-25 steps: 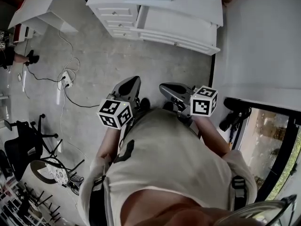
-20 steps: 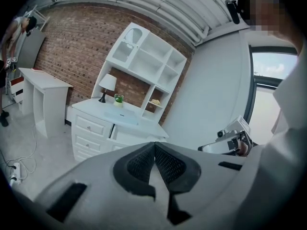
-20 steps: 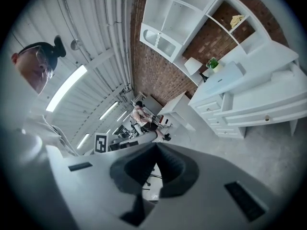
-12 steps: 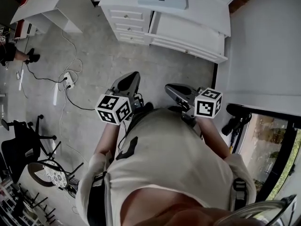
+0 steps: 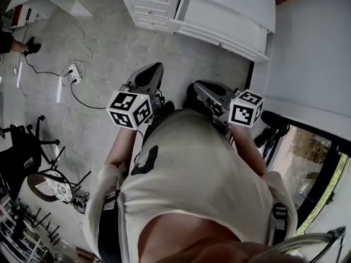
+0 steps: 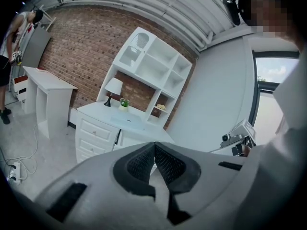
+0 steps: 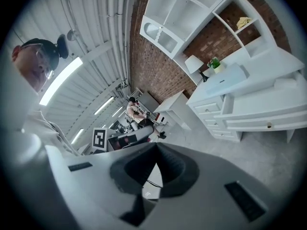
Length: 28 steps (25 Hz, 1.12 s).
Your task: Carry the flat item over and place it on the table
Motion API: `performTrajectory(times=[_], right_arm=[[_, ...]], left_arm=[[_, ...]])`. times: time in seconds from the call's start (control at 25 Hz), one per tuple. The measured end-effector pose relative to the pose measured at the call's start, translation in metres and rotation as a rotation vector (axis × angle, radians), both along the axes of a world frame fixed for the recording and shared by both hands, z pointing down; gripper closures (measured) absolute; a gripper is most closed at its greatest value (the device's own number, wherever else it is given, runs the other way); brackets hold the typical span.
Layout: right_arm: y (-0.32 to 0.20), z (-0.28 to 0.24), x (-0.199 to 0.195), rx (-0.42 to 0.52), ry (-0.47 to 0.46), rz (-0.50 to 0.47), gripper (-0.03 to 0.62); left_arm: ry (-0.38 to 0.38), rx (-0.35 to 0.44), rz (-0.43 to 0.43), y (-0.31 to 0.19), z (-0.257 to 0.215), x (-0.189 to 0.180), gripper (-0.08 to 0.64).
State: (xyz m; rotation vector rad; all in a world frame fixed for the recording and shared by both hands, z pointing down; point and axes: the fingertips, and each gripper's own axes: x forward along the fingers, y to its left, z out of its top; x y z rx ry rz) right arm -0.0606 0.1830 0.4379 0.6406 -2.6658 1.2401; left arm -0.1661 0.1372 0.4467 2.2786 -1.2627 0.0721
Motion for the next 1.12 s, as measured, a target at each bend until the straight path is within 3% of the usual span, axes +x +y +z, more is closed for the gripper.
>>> performTrajectory(times=[0.28,0.76,0.92,1.12], right_arm=[[-0.026,0.002,0.003,-0.018,-0.071,-0.026,0.581],[-0.075,-0.017,0.069,0.013,-0.26,0.005,0.581],[-0.1,-0.022,0.095,0.001,-0.315,0.046,0.581],[-0.123,-0.018,0.117,-0.048,-0.349,0.032,0.581]], left_arm=[[-0.021,-0.04,-0.004,-0.017,0.006,0.015,0.54],[-0.081,-0.058,0.141,-0.067,-0.002,0.114,0.54],[-0.109,-0.053,0.158,-0.08,-0.007,0.141,0.54],[-0.148,-0.048,0.137,-0.096,-0.008,0.161,0.54]])
